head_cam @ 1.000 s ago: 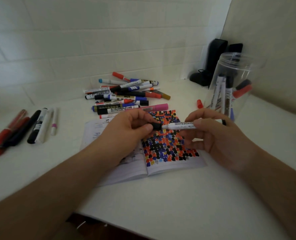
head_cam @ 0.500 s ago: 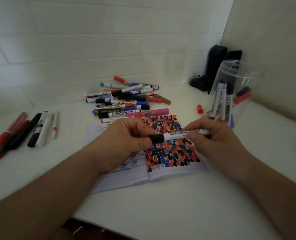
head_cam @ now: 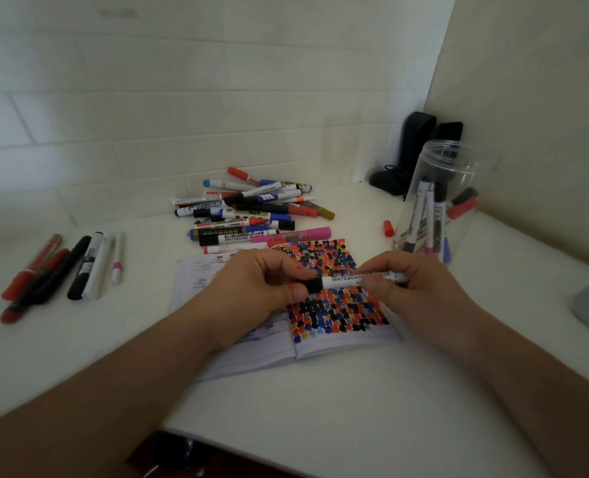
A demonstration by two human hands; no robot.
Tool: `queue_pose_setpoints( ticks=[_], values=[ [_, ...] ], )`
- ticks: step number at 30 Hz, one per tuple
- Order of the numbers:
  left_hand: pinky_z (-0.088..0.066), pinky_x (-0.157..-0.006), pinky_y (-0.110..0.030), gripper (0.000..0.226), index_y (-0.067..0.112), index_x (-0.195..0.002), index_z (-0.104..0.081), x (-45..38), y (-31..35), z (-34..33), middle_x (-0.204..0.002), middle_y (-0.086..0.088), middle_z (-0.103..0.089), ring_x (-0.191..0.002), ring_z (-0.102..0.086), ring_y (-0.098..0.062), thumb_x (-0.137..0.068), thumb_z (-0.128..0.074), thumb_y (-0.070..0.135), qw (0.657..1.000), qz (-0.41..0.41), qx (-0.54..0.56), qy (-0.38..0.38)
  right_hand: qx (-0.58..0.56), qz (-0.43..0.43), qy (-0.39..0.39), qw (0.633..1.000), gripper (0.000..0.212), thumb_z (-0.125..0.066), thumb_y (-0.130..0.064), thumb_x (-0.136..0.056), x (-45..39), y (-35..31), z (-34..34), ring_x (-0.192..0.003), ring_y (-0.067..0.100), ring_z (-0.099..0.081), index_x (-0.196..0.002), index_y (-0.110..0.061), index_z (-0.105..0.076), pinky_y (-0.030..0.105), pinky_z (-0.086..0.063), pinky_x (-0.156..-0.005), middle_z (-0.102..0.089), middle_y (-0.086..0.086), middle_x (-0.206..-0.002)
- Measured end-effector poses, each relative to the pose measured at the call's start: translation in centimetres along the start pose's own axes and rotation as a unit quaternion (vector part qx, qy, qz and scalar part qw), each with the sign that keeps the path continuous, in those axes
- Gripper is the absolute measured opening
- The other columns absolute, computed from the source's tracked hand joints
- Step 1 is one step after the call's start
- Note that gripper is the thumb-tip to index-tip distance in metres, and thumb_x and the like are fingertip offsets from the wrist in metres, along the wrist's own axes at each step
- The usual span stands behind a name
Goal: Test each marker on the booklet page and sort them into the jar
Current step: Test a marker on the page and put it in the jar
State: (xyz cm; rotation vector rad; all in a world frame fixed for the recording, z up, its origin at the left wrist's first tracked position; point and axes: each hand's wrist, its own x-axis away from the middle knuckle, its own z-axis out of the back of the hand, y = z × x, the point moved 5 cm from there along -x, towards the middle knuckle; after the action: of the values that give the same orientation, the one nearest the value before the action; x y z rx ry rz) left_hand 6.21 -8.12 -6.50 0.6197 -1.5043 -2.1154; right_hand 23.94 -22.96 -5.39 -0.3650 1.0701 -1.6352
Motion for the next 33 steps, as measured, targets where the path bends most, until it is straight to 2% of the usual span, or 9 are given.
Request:
queue_pose_setpoints(
  ticks=[3, 7, 12, 17, 22, 24, 26, 29, 33],
  values=[
    [-0.057, -0.077, -0.017, 0.028, 0.021, -0.102, -0.076, 0.2, 0.1, -0.3, -0.096, 0.007, -0.079, -0.090, -0.074, -0.005, -0.086, -0.075, -0.003, 1.000, -0.008, -0.019, 0.010, 0.129, 0.043, 0.005, 0.991, 0.009, -0.069, -0.039, -0.095, 0.2, -1.1, 0.3, -0.075, 0.007, -0.066, -0.101, -0.043, -0.074, 0.014, -0.048, -0.067, -0.072, -0.019, -0.080],
    [-0.060, -0.086, -0.029, 0.027, 0.016, -0.105, -0.071, 0.0, -0.2, 0.3, -0.100, 0.003, -0.079, -0.096, -0.075, -0.013, -0.086, -0.075, -0.003, 0.999, -0.001, -0.013, 0.030, 0.375, 0.189, 0.015, 0.907, 0.043, -0.044, -0.056, -0.098, 0.4, -3.6, -0.3, -0.075, 0.012, -0.052, -0.128, -0.039, -0.069, 0.037, -0.044, -0.073, -0.071, -0.017, -0.080],
    [-0.059, -0.081, -0.032, 0.021, 0.018, -0.105, -0.069, -0.5, 0.7, -0.3, -0.091, -0.003, -0.079, -0.085, -0.075, -0.015, -0.088, -0.076, 0.007, 0.999, 0.029, -0.014, 0.009, 0.520, 0.141, -0.066, 0.840, 0.039, -0.039, -0.059, -0.102, 0.3, -4.1, -0.3, -0.084, 0.016, -0.048, -0.120, -0.041, -0.068, 0.039, -0.038, -0.081, -0.067, -0.013, -0.084],
    [-0.058, -0.085, -0.033, 0.015, 0.022, -0.097, -0.073, -0.8, 1.5, -1.3, -0.087, 0.001, -0.079, -0.083, -0.075, -0.011, -0.085, -0.080, 0.016, 0.998, 0.026, -0.055, -0.021, 0.360, 0.073, -0.097, 0.925, 0.015, -0.056, -0.034, -0.089, 0.5, -3.7, -0.6, -0.070, 0.010, -0.061, -0.100, -0.032, -0.067, 0.039, -0.056, -0.067, -0.067, -0.006, -0.079],
    [-0.053, -0.083, -0.024, 0.018, 0.038, -0.103, -0.069, -1.7, 2.0, -1.6, -0.098, 0.016, -0.073, -0.091, -0.067, 0.000, -0.096, -0.058, 0.051, 0.968, -0.041, -0.238, -0.070, 0.229, 0.058, -0.131, 0.963, 0.085, -0.065, -0.016, -0.089, 1.4, -4.2, 0.5, -0.063, 0.014, -0.063, -0.152, -0.058, -0.027, 0.031, -0.059, -0.060, -0.067, 0.000, -0.084],
    [-0.051, -0.081, -0.028, 0.041, 0.036, -0.097, -0.067, -2.7, 1.4, -1.3, -0.094, 0.015, -0.066, -0.088, -0.060, -0.001, -0.095, -0.037, 0.064, 0.931, -0.083, -0.348, -0.076, 0.157, 0.035, -0.052, 0.986, 0.089, -0.069, -0.009, -0.088, 0.7, -4.8, 3.9, -0.060, 0.015, -0.063, -0.152, -0.056, -0.027, 0.029, -0.059, -0.057, -0.067, 0.002, -0.086],
    [-0.048, -0.086, -0.028, 0.036, 0.038, -0.101, -0.066, -3.5, 0.3, -1.1, -0.099, 0.019, -0.058, -0.093, -0.052, 0.003, -0.097, -0.039, 0.061, 0.898, -0.125, -0.418, -0.061, 0.087, 0.047, 0.105, 0.990, 0.075, -0.067, -0.003, -0.090, -0.5, -5.9, 8.7, -0.063, 0.013, -0.067, -0.143, -0.049, -0.038, 0.028, -0.055, -0.056, -0.070, -0.002, -0.092],
    [-0.039, -0.084, -0.022, 0.017, 0.043, -0.109, -0.064, -4.0, -0.8, -1.3, -0.103, 0.023, -0.052, -0.098, -0.044, 0.006, -0.102, -0.049, 0.048, 0.882, -0.165, -0.441, -0.031, -0.017, 0.097, 0.347, 0.933, 0.056, -0.060, -0.006, -0.096, -1.8, -7.2, 15.4, -0.066, 0.017, -0.072, -0.138, -0.038, -0.040, 0.032, -0.060, -0.061, -0.071, 0.003, -0.094],
    [-0.033, -0.082, -0.015, 0.042, 0.045, -0.111, -0.063, -3.7, -1.3, -1.1, -0.104, 0.026, -0.050, -0.100, -0.042, 0.007, -0.095, -0.031, 0.066, 0.880, -0.175, -0.441, -0.018, 0.023, 0.100, 0.397, 0.912, 0.052, -0.057, -0.015, -0.101, -3.9, -6.9, 18.9, -0.072, 0.016, -0.073, -0.145, -0.033, -0.036, 0.029, -0.061, -0.069, -0.071, 0.005, -0.097]
  ],
)
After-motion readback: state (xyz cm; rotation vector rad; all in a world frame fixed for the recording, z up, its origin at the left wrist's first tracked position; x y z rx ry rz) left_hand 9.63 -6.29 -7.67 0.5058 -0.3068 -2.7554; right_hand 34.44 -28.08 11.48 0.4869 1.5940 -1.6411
